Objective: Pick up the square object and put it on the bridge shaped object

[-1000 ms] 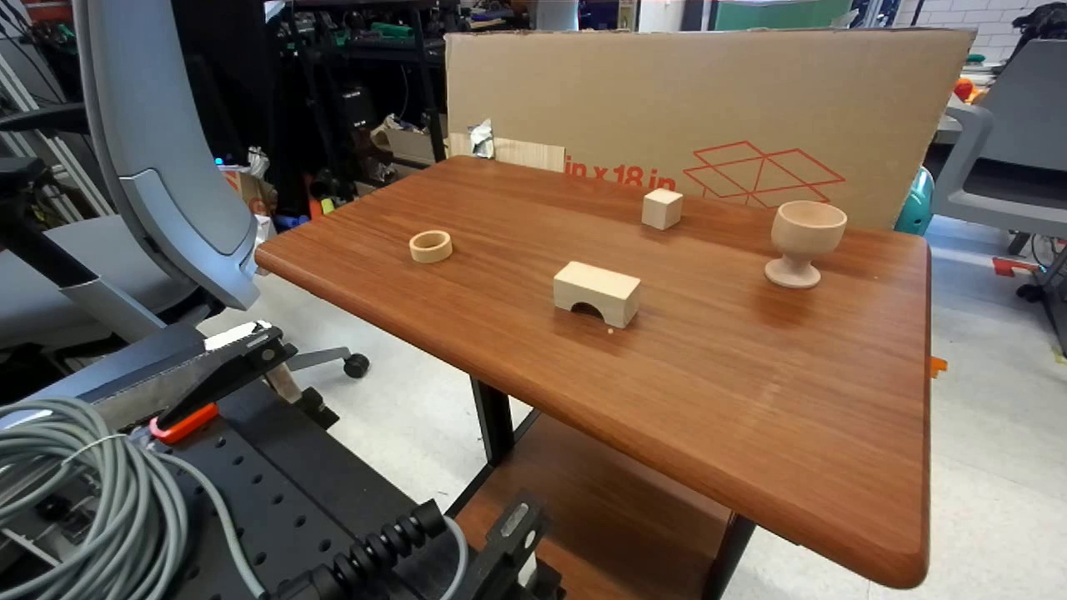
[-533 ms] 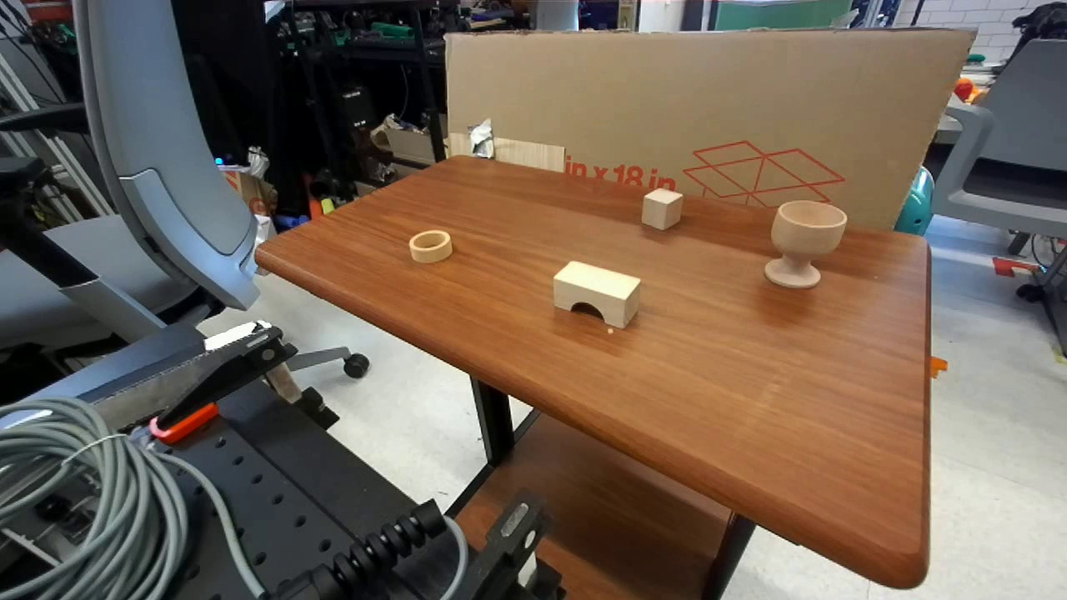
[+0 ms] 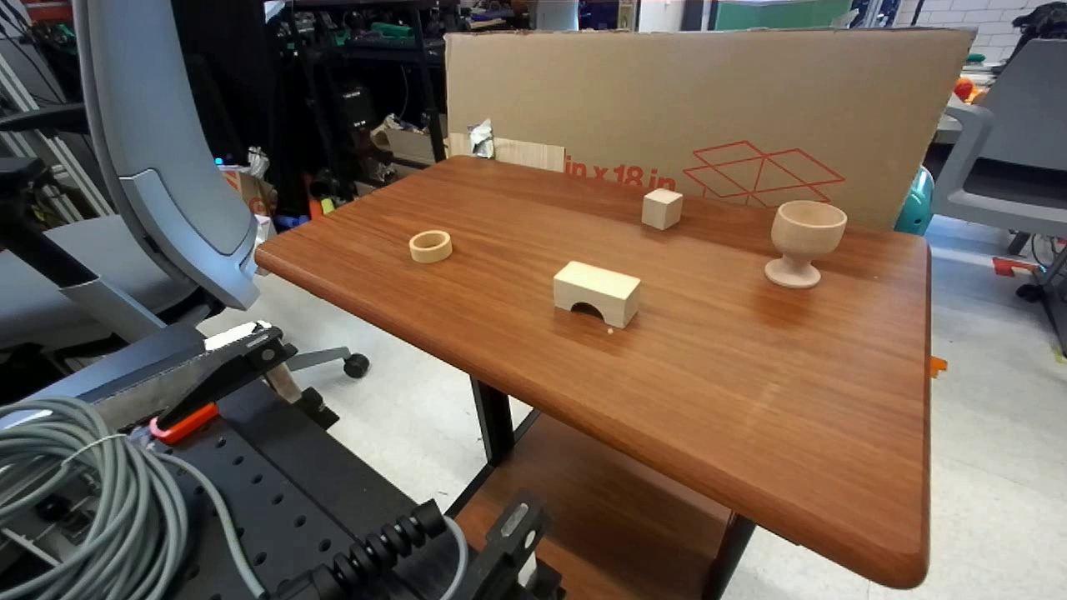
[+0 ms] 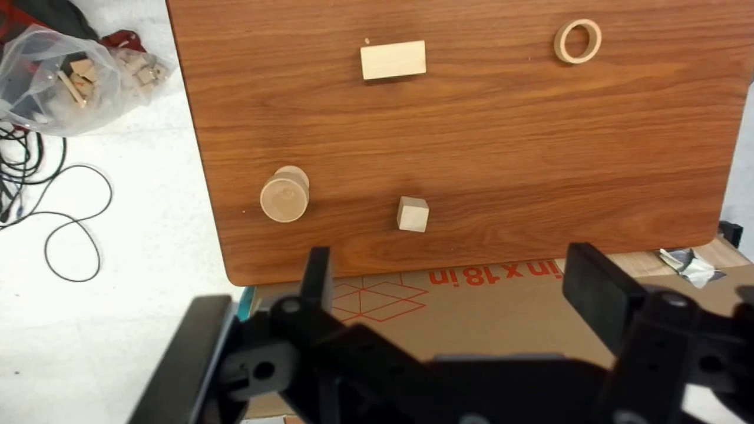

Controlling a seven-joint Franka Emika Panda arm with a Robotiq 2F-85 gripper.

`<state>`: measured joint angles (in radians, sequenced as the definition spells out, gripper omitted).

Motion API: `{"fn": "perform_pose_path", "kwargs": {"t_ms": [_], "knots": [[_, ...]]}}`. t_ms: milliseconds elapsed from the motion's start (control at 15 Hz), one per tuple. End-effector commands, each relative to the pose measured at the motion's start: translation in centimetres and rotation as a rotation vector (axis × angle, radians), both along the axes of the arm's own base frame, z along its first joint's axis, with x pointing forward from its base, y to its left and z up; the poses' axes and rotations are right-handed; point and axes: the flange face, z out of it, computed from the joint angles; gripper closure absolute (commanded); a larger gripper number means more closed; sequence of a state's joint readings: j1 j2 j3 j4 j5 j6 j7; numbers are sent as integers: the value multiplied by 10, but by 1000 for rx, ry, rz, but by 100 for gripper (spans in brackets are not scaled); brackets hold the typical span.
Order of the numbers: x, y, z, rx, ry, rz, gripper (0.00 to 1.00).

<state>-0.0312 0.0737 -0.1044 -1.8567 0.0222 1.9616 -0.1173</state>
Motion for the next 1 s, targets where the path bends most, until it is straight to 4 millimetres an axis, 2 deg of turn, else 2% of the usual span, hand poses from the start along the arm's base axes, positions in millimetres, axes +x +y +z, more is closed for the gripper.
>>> {"fn": "perform_pose_path", "kwargs": {"t_ms": [0, 267, 933], "knots": [[33, 4, -21, 8, 25, -9, 0], [55, 6, -55, 2, 58, 9, 0], [93, 3, -154, -28, 114, -29, 0]]}}
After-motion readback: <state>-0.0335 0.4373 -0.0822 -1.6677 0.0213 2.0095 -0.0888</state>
